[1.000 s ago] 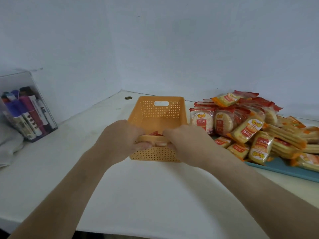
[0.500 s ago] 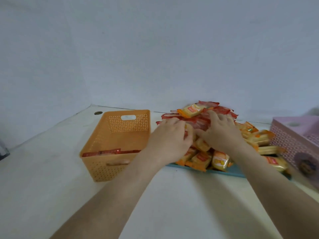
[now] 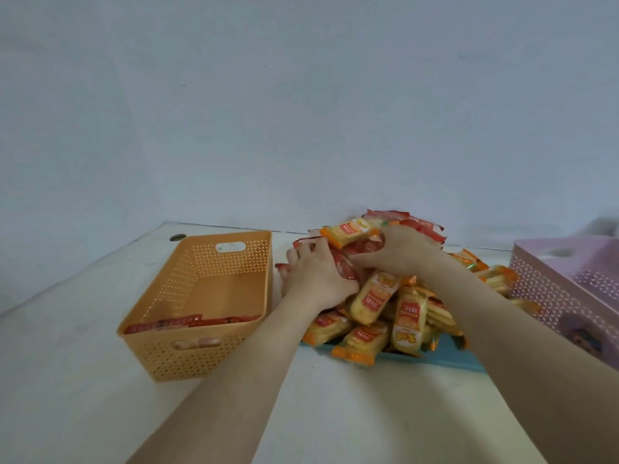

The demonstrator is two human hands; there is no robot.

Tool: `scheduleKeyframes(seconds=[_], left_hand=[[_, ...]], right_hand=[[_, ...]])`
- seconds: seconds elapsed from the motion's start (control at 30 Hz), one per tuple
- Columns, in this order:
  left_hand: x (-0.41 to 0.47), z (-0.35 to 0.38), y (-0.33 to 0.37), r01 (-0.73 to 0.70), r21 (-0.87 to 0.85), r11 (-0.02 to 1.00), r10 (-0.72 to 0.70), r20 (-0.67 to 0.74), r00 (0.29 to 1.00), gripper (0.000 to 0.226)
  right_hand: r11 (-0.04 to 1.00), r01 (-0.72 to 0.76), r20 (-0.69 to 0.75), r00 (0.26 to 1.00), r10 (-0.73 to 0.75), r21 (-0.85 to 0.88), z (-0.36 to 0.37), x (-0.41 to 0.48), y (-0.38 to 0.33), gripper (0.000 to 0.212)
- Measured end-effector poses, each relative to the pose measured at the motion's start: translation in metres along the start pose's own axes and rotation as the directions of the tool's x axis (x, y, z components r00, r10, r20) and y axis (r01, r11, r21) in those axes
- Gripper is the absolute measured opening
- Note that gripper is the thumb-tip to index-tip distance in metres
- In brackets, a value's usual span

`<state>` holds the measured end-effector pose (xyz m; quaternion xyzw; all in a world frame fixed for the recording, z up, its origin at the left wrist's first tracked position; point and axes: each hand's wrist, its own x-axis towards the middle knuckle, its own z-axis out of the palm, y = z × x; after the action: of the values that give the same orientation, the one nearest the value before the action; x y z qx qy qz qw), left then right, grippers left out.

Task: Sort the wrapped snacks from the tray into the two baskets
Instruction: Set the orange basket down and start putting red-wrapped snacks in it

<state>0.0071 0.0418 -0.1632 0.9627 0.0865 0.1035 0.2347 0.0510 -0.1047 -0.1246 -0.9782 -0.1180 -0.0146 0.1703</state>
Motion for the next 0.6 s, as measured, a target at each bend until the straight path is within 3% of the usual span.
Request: scheduleKeyframes(seconds=[0.07, 0.13, 0.23, 0.37, 0.47, 0.6], left_hand=[[0.003, -0.003, -0.003, 0.060, 0.073, 0.996, -0.062, 0.026, 0.998, 0.114], [0.012, -0.002, -0.009, 0.165, -0.044, 0.985, -0.153, 0.202, 0.967, 0.127], [0.013, -0.001, -0.008, 0.181, -0.091, 0.979, -0.147, 0.296, 0.944, 0.129], [0.011, -0.007, -0.001, 0.140, -0.062, 0.988, -0.129, 0.159, 0.979, 0.097], [0.004, -0.014, 0.005, 0.026, -0.101, 0.995, -0.025, 0.017, 1.000, 0.064], [-0.004, -0.024, 0.012, -0.120, -0.151, 0.981, 0.103, -0.118, 0.988, 0.035]], right_hand=[[0.994, -0.053, -0.002, 0.999, 0.053, -0.101, 0.002, -0.003, 0.002, 0.079], [0.989, -0.047, 0.034, 0.998, 0.052, -0.139, 0.003, -0.006, 0.002, 0.091], [0.998, 0.030, 0.087, 0.996, -0.025, -0.063, 0.001, -0.005, -0.003, 0.090], [0.996, 0.055, 0.115, 0.991, -0.063, 0.068, 0.001, -0.004, -0.012, 0.070], [0.978, 0.060, 0.017, 0.998, -0.065, 0.201, 0.006, -0.005, -0.011, 0.048], [0.921, 0.158, -0.232, 0.970, -0.076, 0.356, 0.001, -0.014, -0.017, 0.009]])
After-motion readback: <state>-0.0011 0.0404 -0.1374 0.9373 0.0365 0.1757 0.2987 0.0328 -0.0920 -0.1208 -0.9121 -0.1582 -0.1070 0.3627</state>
